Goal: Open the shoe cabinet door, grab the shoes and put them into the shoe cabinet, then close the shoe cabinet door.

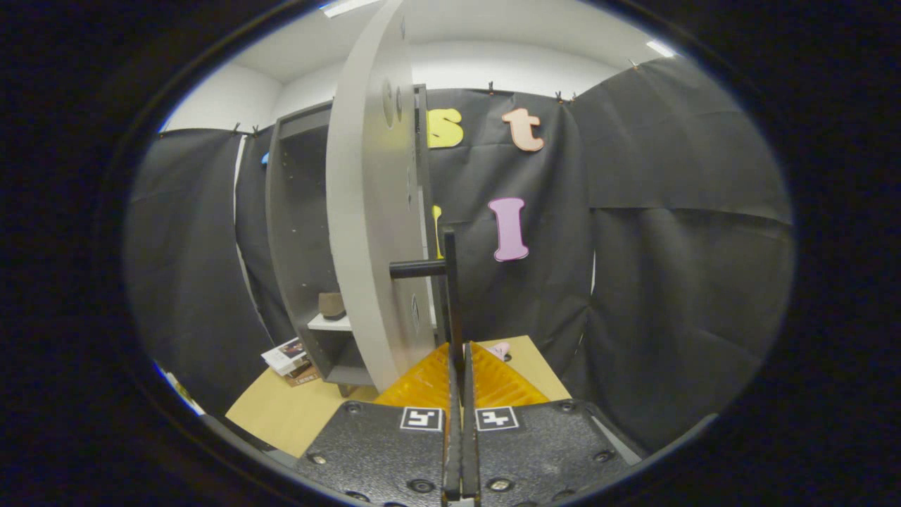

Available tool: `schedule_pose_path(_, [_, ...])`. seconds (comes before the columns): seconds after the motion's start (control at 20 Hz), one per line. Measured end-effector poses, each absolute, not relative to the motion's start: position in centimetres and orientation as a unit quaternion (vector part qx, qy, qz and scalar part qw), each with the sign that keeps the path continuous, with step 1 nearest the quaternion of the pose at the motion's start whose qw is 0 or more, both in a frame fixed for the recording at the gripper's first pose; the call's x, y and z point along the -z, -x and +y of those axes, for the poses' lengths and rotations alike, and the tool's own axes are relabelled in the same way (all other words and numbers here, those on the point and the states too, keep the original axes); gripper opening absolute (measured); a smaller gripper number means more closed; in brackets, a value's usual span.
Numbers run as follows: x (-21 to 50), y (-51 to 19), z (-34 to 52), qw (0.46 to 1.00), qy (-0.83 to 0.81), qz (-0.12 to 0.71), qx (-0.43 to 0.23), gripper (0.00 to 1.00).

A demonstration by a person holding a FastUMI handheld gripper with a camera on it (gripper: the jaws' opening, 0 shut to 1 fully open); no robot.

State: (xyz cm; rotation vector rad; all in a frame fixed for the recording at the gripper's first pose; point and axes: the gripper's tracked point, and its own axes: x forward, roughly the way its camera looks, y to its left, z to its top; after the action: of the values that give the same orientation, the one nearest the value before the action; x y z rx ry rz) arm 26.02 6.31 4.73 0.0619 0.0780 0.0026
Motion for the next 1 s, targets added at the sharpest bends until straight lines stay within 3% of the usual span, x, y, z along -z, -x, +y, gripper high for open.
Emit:
schedule_pose_path(0.2, [-4.7, -25.7, 6.6, 0.997, -0.053, 0.046, -0.019, 0.05])
schedule_pose_path(0.6, [-6.1, -25.1, 5.7, 1.000, 0.003, 0.018, 0.017, 0.04])
schedule_pose_path(0.65, [-5.8, -24.8, 5.7, 1.000, 0.001, 0.021, 0.008, 0.18])
schedule_pose_path(0.7, [-5.7, -24.4, 6.2, 1.000, -0.001, 0.024, 0.000, 0.25])
schedule_pose_path(0.9, [-5.1, -23.7, 7.4, 0.999, 0.005, 0.025, -0.020, 0.75])
schedule_pose_path(1.0, [-4.6, -23.5, 7.8, 0.999, 0.009, 0.025, -0.021, 0.87])
